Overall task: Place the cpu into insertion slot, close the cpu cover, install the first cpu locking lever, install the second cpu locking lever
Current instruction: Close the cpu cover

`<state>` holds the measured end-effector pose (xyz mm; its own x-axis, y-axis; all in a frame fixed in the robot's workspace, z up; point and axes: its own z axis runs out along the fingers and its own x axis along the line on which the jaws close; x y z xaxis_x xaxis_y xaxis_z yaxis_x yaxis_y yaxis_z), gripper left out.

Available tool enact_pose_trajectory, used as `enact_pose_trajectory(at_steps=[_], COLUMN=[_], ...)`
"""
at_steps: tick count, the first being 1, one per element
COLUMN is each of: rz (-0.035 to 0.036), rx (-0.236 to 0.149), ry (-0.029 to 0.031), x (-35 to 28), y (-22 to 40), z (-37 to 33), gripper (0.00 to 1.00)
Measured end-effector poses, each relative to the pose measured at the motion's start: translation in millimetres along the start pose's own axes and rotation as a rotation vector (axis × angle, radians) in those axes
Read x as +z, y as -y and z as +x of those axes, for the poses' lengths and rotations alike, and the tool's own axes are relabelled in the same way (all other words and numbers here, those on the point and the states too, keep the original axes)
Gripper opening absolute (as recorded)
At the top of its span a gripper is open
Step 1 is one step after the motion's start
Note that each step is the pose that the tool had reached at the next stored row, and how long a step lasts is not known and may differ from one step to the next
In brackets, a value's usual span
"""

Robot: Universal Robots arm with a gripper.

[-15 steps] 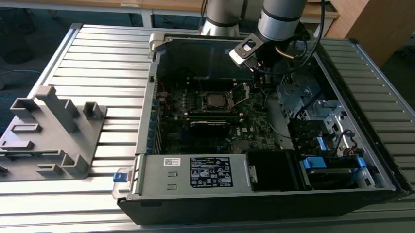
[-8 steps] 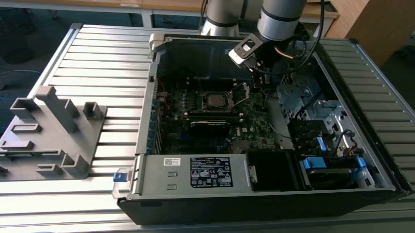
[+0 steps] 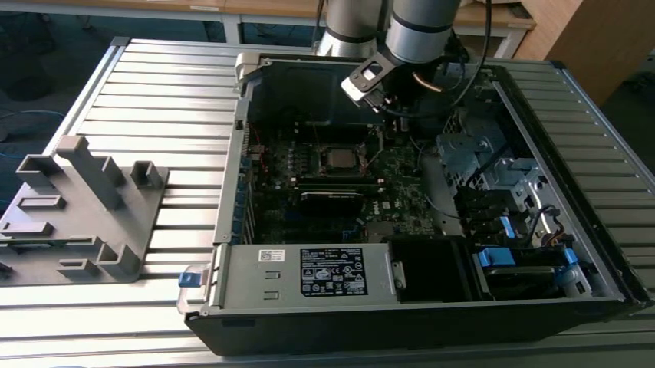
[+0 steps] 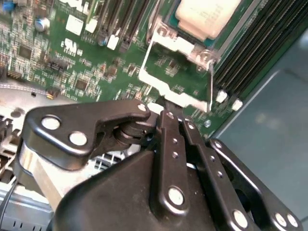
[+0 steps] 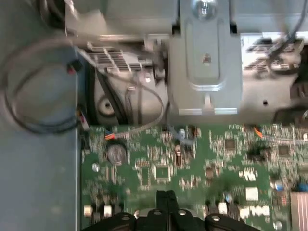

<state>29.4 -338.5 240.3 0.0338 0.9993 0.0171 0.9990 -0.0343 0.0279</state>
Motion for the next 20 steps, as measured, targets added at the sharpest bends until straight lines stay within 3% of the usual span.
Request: enact_pose_trajectory(at_steps=[6,10,20], rz=[-0.0166,-0.0229,-0.0231], rx=[0.0,0.0,0.0], ry=[-0.0009,-0.0008,-0.0009], x=[-0.7,-1.2,-1.2], y=[27.2,42.5,43.3], z=[-0.9,-1.4,-1.5], gripper=[0.11,0.11,0.11])
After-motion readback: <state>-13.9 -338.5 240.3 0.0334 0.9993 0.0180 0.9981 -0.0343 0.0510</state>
